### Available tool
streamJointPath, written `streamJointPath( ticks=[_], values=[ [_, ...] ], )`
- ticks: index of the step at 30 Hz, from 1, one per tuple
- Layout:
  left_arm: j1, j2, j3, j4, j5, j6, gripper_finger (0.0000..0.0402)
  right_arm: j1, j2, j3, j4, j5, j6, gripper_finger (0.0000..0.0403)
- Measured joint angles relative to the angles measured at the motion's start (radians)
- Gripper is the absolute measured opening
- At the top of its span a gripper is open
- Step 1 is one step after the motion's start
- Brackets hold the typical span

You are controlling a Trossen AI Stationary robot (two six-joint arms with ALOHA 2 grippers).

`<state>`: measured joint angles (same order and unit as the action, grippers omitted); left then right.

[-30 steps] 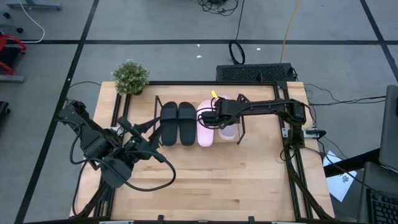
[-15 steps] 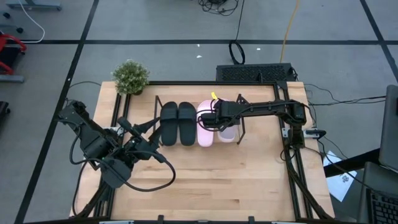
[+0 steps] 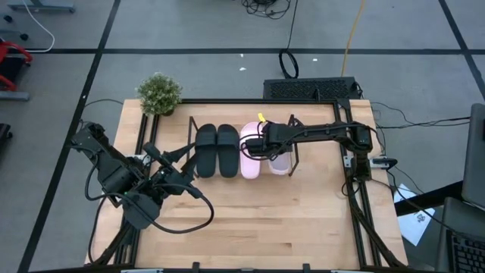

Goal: Pick and place slides into the shelf
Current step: Put the pink slipper on the shelf

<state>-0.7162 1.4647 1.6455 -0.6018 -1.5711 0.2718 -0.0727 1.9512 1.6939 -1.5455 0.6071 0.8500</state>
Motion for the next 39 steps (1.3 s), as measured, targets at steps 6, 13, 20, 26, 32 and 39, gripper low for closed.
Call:
streamJointPath(
  ticks=[6,13,20,26,32,39],
  values=[
    [0.000,0.000,0.000,0.000,0.000,0.000,0.0118,0.000,0.000,0.000,0.018,-0.003,0.002,0.0000],
    [0.000,0.000,0.000,0.000,0.000,0.008,0.0118,-0.010,0.000,0.000,0.049,-0.007,-0.010,0.0000],
    [0.000,0.000,0.000,0.000,0.000,0.012,0.0118,-0.021,0.000,0.000,0.053,-0.010,-0.025,0.0000],
    [0.000,0.000,0.000,0.000,0.000,0.014,0.0118,-0.021,0.000,0.000,0.053,-0.010,-0.032,0.0000],
    [0.000,0.000,0.000,-0.001,0.000,0.014,0.0118,-0.020,0.000,0.000,0.053,-0.013,-0.041,0.0000],
    [0.000,0.000,0.000,-0.001,0.000,0.013,0.0118,-0.022,0.033,0.001,0.045,-0.035,-0.055,0.0000]
  ],
)
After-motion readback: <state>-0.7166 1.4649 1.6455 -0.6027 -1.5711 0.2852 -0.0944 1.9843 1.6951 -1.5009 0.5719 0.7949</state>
